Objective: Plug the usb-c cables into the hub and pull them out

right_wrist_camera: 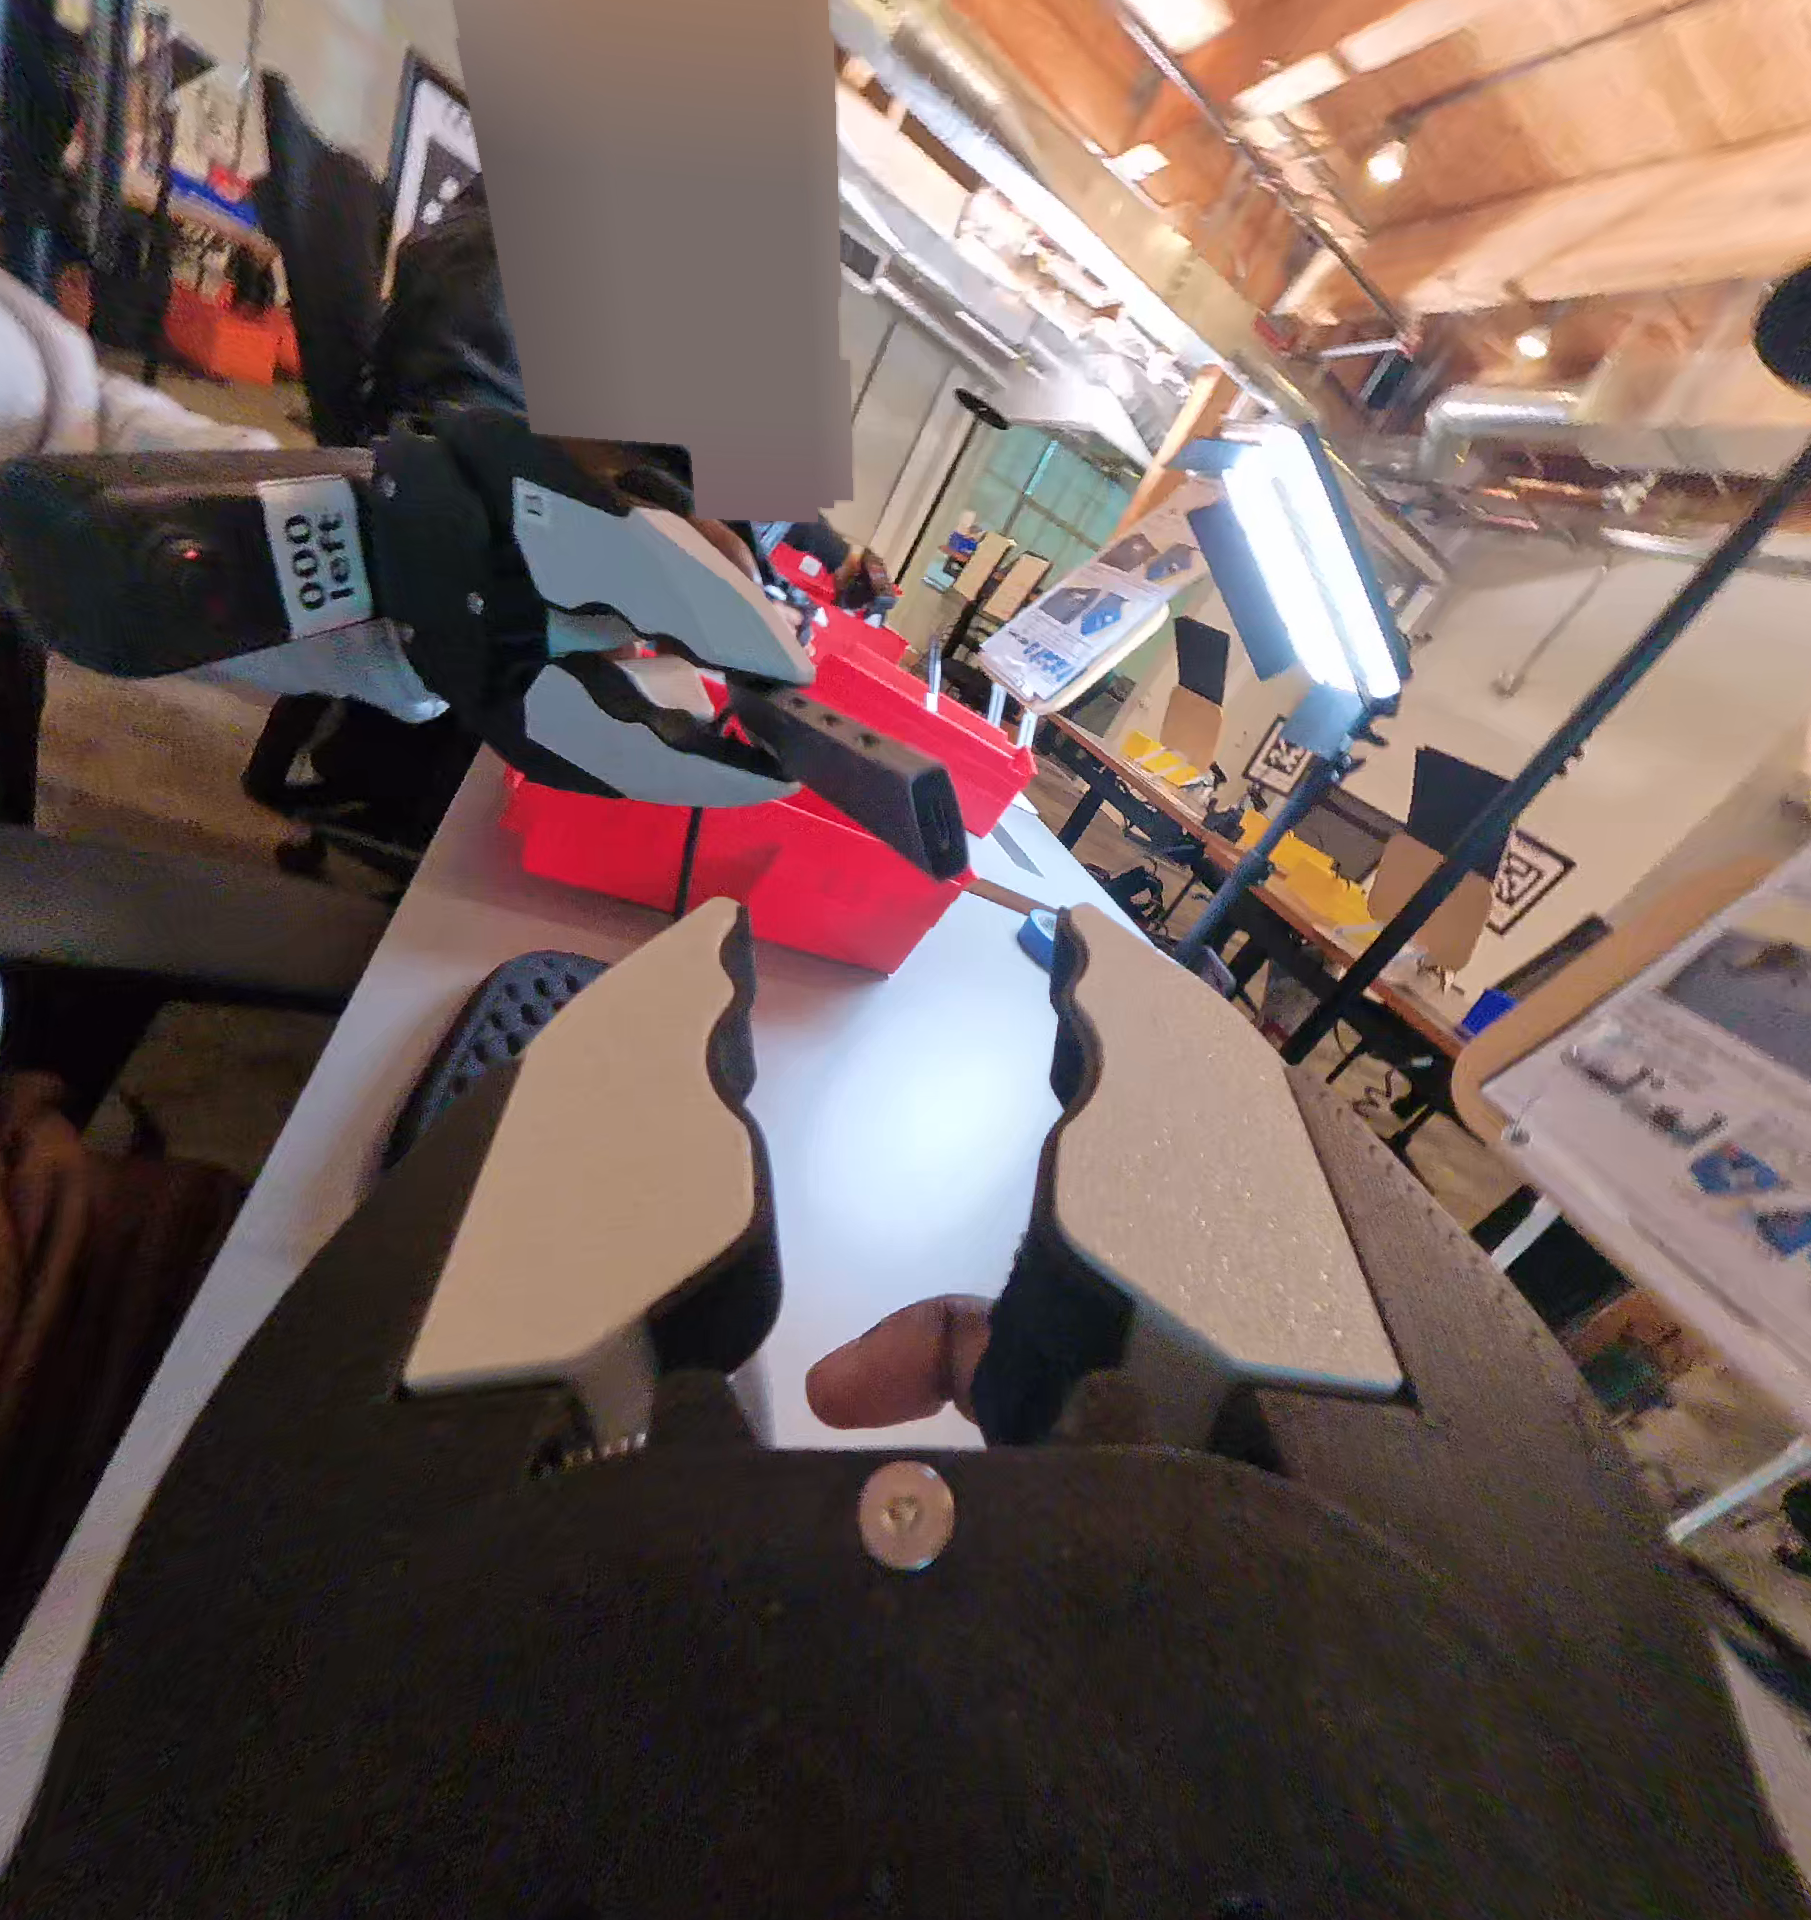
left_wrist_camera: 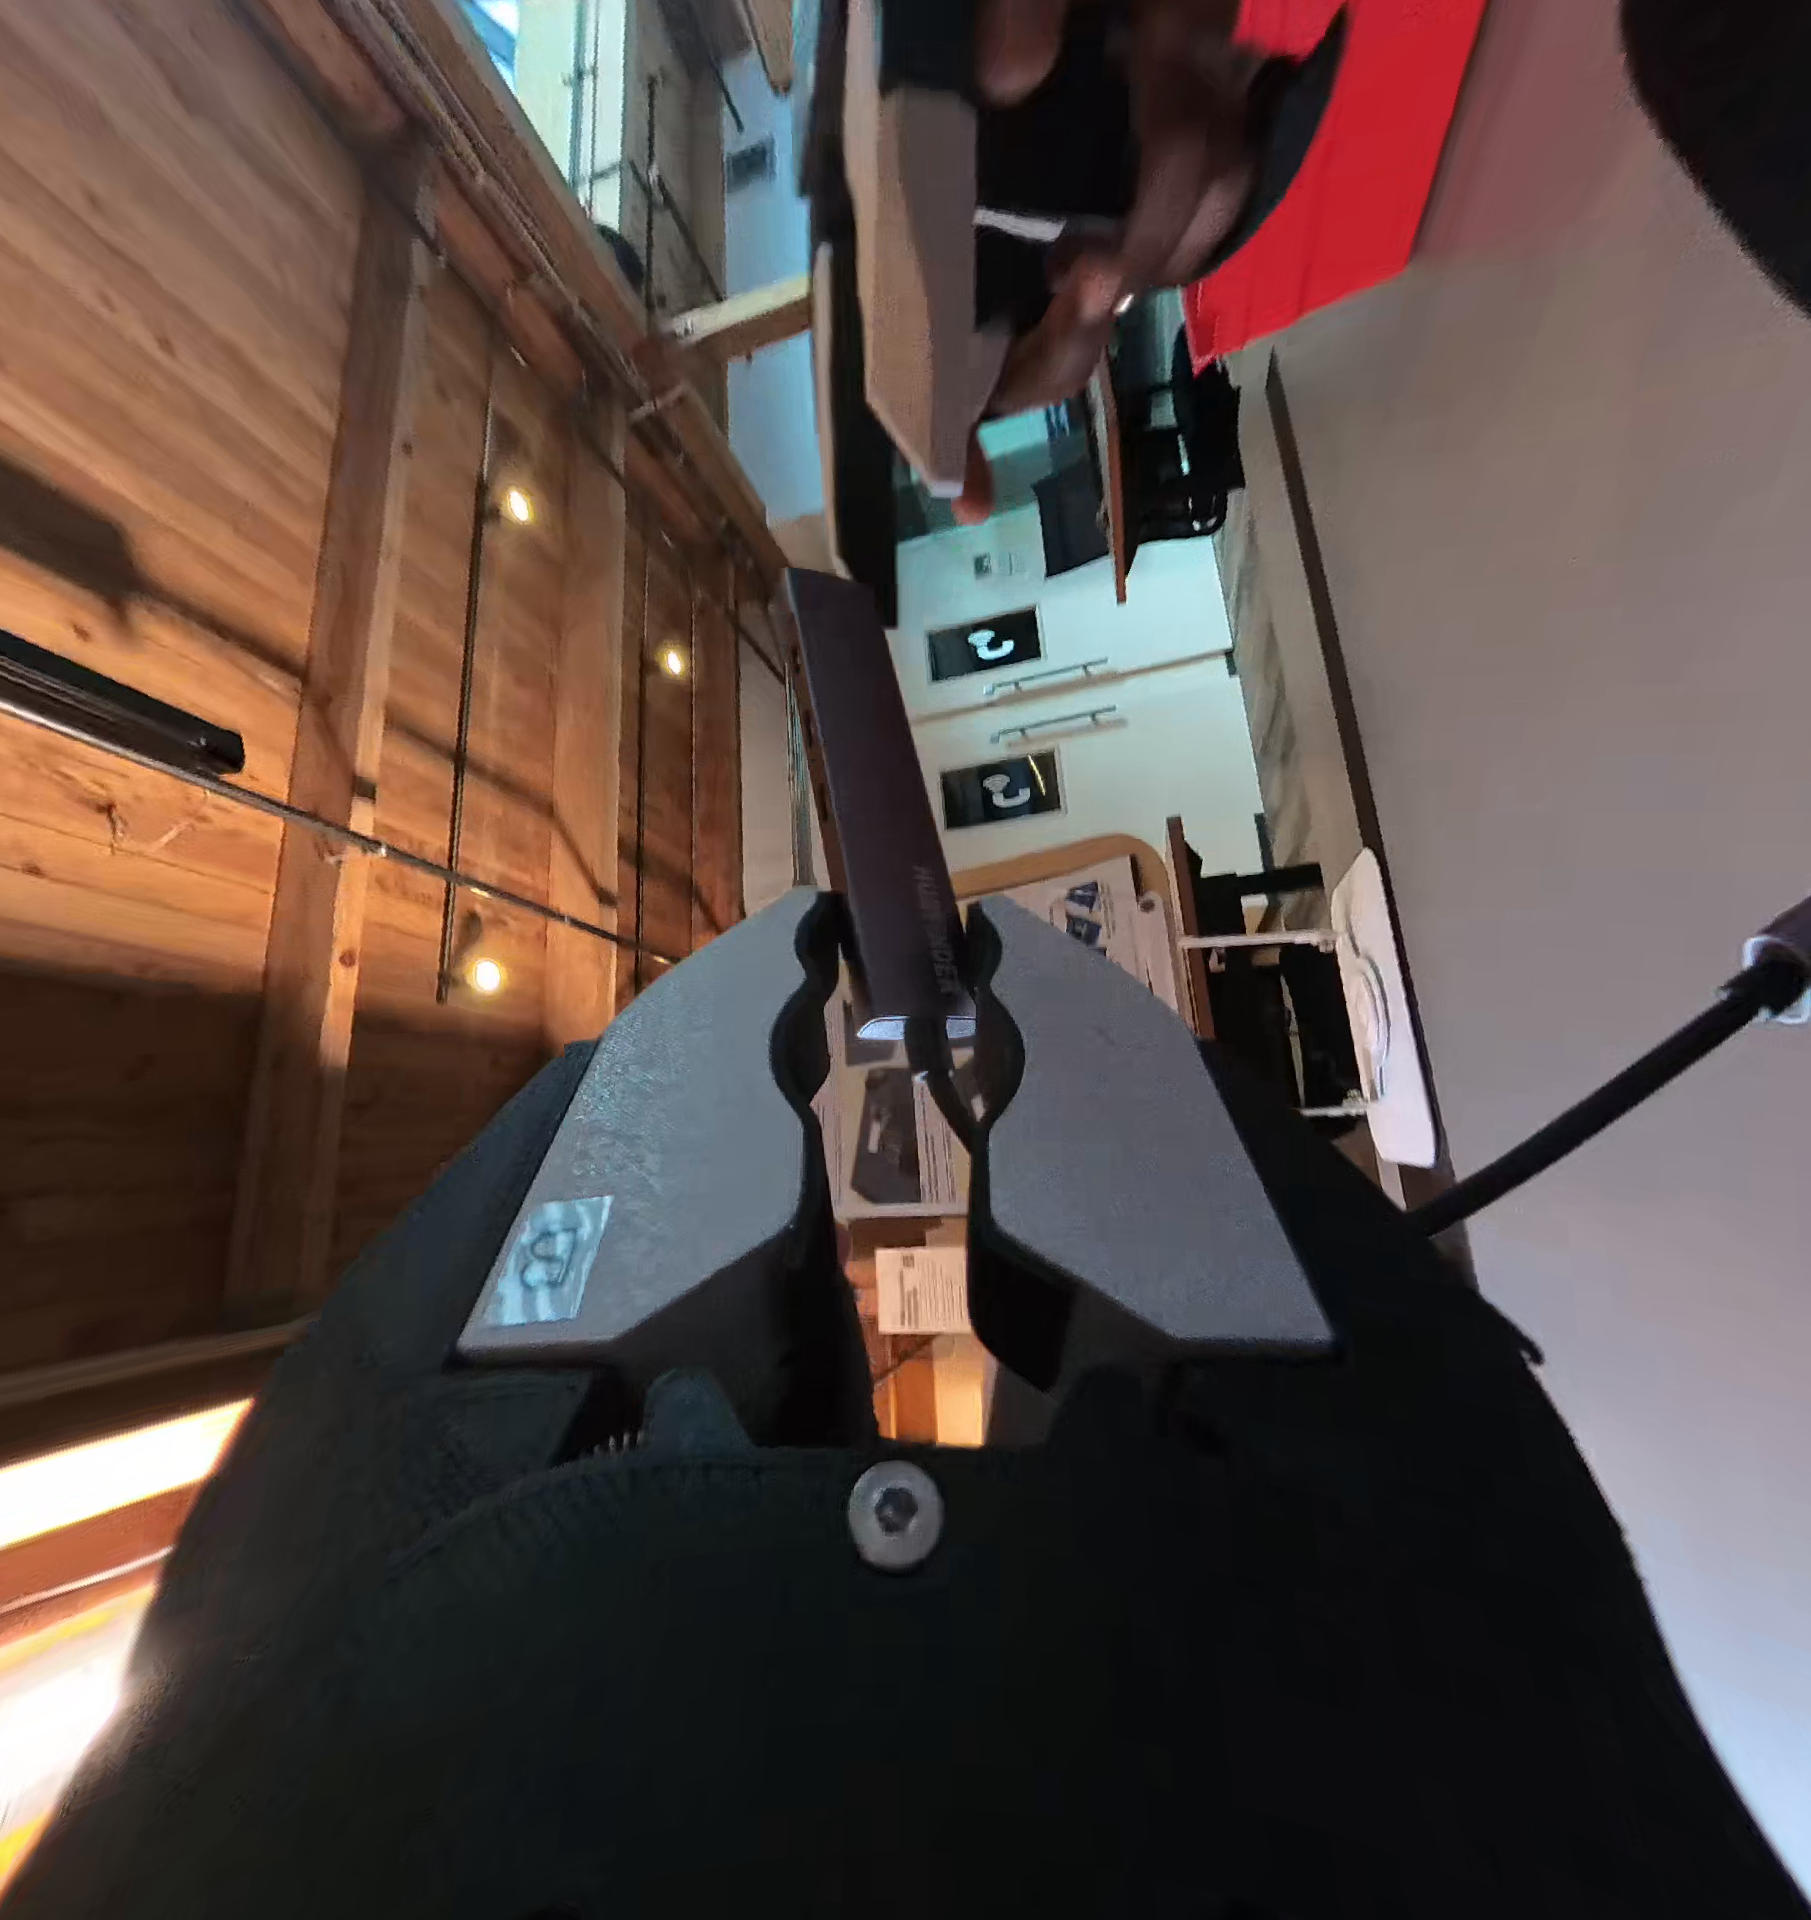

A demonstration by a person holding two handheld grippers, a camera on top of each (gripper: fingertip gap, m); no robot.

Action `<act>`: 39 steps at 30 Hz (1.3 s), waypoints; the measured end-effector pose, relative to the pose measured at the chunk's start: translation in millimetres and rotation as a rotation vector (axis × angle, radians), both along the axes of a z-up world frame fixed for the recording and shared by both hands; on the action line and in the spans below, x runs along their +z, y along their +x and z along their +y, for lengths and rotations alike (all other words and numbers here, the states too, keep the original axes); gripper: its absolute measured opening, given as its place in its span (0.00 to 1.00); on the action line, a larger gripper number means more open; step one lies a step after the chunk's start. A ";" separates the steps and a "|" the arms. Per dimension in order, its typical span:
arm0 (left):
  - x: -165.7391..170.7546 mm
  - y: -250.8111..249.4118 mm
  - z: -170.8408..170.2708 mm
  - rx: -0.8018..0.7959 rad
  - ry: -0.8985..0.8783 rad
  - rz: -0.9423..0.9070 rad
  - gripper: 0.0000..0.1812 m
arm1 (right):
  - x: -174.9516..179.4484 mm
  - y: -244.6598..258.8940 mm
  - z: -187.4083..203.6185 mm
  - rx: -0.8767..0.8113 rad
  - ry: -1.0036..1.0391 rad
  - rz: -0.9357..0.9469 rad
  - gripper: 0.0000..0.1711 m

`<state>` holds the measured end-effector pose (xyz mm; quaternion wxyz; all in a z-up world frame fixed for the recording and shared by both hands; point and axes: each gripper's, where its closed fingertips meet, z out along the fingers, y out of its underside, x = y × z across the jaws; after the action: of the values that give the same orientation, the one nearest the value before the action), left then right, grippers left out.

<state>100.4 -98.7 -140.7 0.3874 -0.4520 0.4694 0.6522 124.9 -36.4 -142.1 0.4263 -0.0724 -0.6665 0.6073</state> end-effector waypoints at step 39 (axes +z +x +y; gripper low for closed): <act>11.8 -96.2 -192.3 0.286 0.800 -1.226 0.28 | -179.2 -1.5 36.2 -0.645 0.700 -0.599 0.22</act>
<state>4.1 -290.9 -128.9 0.6260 -0.6158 -0.1672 0.4483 123.4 -0.2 -321.3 0.3811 -0.2961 -0.8644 0.1415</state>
